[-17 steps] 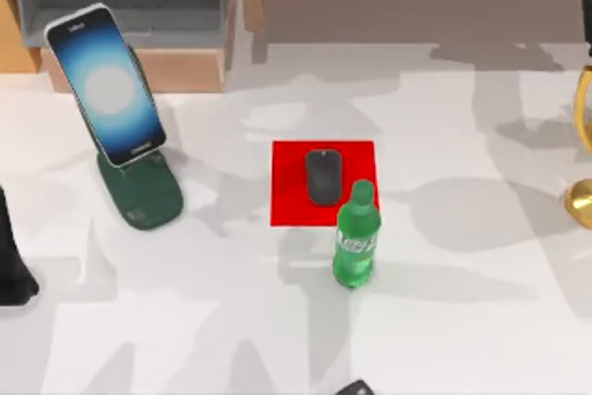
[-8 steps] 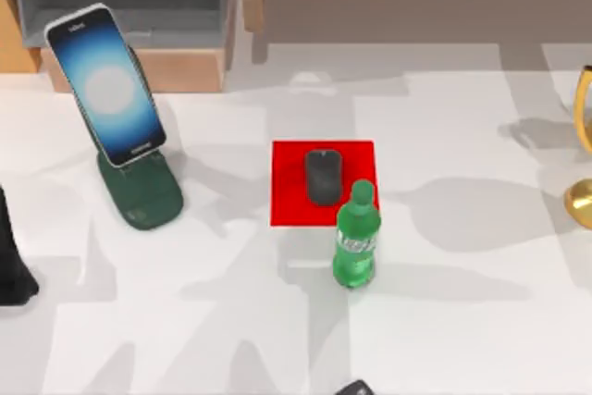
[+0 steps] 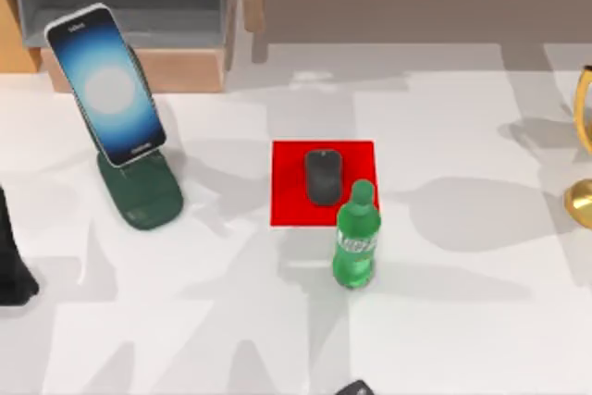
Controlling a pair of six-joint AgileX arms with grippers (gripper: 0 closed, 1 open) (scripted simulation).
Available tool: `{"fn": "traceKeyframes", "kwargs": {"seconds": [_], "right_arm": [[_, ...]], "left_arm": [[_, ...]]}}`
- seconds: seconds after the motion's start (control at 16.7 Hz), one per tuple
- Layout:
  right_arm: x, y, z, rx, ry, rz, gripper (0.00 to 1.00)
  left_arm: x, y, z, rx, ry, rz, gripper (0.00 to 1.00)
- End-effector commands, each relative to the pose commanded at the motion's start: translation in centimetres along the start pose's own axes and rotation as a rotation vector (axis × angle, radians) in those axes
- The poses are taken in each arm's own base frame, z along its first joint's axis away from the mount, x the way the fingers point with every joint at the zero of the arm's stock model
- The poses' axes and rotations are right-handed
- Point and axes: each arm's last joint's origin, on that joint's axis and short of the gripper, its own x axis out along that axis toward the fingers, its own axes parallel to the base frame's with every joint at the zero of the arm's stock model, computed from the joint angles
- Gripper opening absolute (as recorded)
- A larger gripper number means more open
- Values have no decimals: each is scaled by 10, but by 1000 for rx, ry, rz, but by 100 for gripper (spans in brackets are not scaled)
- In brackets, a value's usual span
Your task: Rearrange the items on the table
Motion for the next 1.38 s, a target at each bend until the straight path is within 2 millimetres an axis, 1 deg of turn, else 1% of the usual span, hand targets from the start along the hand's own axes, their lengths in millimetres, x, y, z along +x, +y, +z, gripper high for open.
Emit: {"fn": "traceKeyframes", "kwargs": {"seconds": [0.42, 1.2, 1.26, 1.38], "right_arm": [[1, -2, -1, -2, 2, -2, 0], [1, -2, -1, -2, 2, -2, 98], [1, -2, -1, -2, 2, -2, 100], [1, -2, -1, -2, 2, -2, 100]], "left_arm": [[0, 0, 0, 0, 0, 0, 100], [0, 0, 0, 0, 0, 0, 100], [0, 0, 0, 0, 0, 0, 100], [0, 0, 0, 0, 0, 0, 100]]}}
